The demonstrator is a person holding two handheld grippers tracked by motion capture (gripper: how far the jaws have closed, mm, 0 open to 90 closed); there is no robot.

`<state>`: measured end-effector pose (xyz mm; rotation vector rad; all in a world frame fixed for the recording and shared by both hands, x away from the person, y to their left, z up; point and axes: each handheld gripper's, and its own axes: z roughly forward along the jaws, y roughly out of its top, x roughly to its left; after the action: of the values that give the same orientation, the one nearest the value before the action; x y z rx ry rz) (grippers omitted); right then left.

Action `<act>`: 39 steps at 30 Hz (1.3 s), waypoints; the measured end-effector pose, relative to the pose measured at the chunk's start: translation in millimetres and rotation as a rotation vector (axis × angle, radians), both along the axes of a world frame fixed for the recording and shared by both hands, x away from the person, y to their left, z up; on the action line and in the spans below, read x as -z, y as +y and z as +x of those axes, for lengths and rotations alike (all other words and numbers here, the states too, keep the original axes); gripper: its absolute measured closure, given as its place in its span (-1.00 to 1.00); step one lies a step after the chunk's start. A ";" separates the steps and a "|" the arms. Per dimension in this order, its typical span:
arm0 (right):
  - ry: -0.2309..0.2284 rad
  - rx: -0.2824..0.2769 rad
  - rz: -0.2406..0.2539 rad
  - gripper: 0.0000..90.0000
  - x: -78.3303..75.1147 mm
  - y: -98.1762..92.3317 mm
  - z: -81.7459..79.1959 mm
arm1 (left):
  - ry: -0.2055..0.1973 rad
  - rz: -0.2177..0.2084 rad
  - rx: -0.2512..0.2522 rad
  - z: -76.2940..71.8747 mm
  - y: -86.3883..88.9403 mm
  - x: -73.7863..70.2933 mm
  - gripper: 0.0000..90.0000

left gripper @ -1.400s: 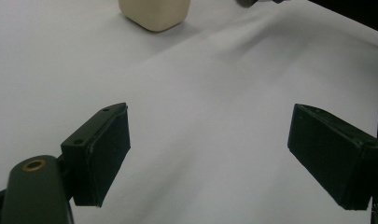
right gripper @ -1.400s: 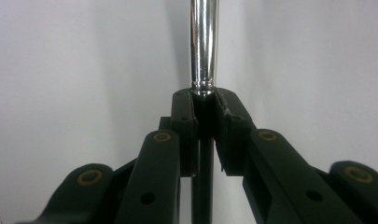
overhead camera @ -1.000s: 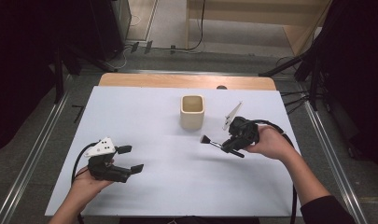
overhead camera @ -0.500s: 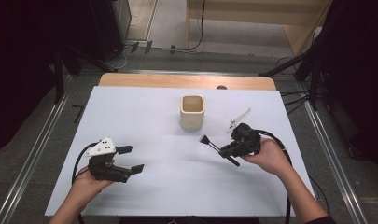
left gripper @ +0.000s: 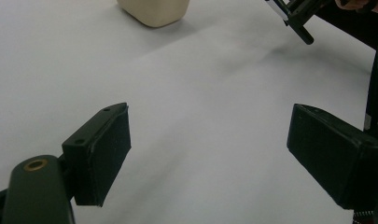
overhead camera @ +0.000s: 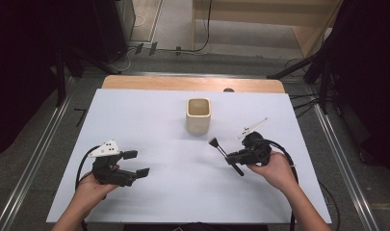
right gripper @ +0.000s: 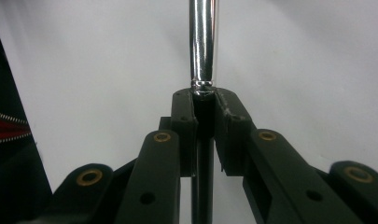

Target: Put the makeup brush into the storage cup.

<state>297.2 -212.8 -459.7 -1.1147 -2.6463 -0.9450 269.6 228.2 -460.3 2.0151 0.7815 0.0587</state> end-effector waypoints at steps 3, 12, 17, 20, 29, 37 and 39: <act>0.003 0.030 0.029 0.79 -0.3 -0.6 -4.8 | 0.009 -0.003 0.004 0.4 -2.4 0.4 -0.68; -0.020 0.051 0.072 0.79 -2.2 3.4 -16.4 | 0.041 -0.057 -0.014 6.0 -6.6 -0.5 -0.67; -0.026 0.062 0.075 0.79 -1.0 8.1 -19.2 | 0.048 -0.038 -0.007 8.4 -12.8 0.8 -0.66; -0.018 0.079 0.092 0.79 -1.9 10.5 -21.1 | 0.036 -0.011 -0.009 8.4 -18.9 1.3 -0.66; -0.039 0.113 0.124 0.79 -4.3 17.0 -26.0 | 0.097 -0.053 -0.021 11.9 -31.8 -3.1 -0.66; -0.051 0.132 0.144 0.79 -4.9 19.4 -26.8 | 0.110 -0.066 -0.025 16.3 -39.0 -5.1 -0.65; -0.040 0.132 0.155 0.79 -4.1 21.5 -26.8 | 0.122 -0.073 -0.025 18.0 -42.1 -5.2 -0.64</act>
<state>270.4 -191.3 -455.5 -1.2574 -2.5046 -1.1857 287.6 186.1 -455.1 1.9542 0.8735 -0.0782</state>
